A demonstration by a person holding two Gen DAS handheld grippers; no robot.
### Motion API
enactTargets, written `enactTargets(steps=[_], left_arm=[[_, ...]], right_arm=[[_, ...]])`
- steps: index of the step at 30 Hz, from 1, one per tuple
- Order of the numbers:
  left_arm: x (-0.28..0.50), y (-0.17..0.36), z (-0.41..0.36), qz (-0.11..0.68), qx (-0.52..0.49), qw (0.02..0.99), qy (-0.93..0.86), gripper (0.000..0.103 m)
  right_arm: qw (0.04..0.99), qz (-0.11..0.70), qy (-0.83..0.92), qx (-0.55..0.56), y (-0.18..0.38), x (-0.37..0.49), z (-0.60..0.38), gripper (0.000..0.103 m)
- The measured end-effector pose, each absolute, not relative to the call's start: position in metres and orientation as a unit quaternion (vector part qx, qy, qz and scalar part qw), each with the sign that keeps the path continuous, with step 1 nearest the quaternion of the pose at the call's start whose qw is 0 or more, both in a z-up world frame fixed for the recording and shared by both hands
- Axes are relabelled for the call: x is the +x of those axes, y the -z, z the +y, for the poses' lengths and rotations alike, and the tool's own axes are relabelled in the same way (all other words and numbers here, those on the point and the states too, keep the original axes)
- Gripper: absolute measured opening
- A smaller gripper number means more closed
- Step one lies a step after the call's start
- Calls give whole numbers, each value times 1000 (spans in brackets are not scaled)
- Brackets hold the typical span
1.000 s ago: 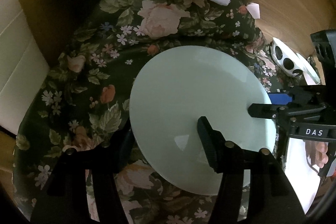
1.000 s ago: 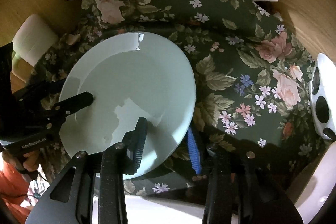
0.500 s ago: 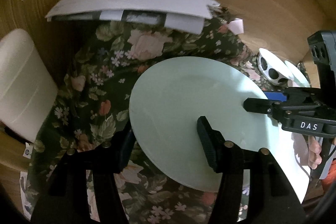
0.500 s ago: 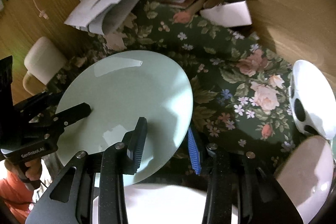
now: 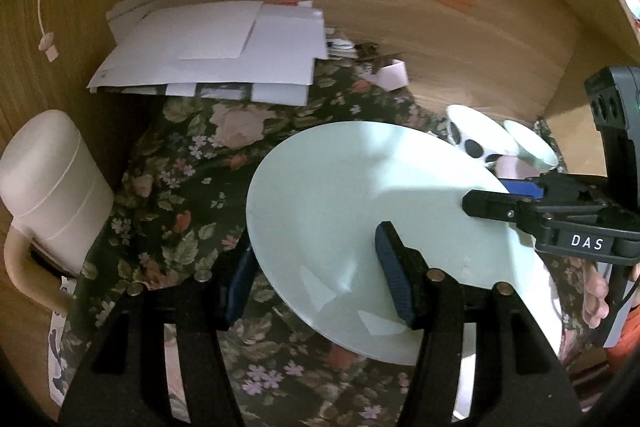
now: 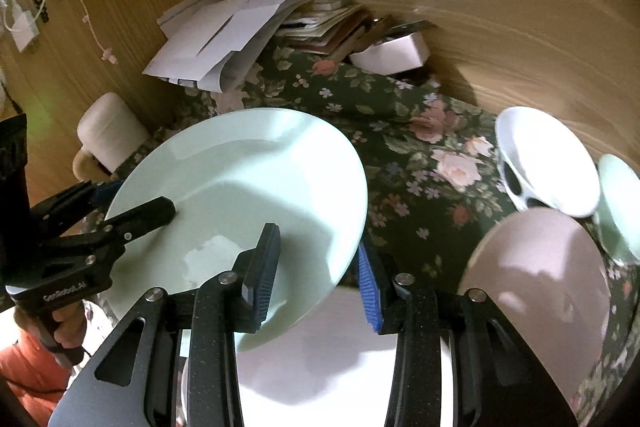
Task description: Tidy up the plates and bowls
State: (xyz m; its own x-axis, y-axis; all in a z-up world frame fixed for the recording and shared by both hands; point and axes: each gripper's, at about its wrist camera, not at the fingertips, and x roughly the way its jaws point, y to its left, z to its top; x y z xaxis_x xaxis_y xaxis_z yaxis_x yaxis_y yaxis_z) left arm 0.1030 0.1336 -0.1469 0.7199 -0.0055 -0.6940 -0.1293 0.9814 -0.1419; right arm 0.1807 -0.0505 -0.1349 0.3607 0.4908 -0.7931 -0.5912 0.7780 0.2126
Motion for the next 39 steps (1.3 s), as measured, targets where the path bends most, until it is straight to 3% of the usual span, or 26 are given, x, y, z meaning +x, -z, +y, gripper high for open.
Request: enactTargets(steps=[22, 39], left_arm=[[68, 130, 71, 350, -60, 934, 28, 58], [59, 143, 44, 369, -54, 927, 48, 58]], right_arm=[[856, 433, -281, -26, 116, 117, -108, 34], [851, 455, -263, 0, 140, 96, -136, 34]])
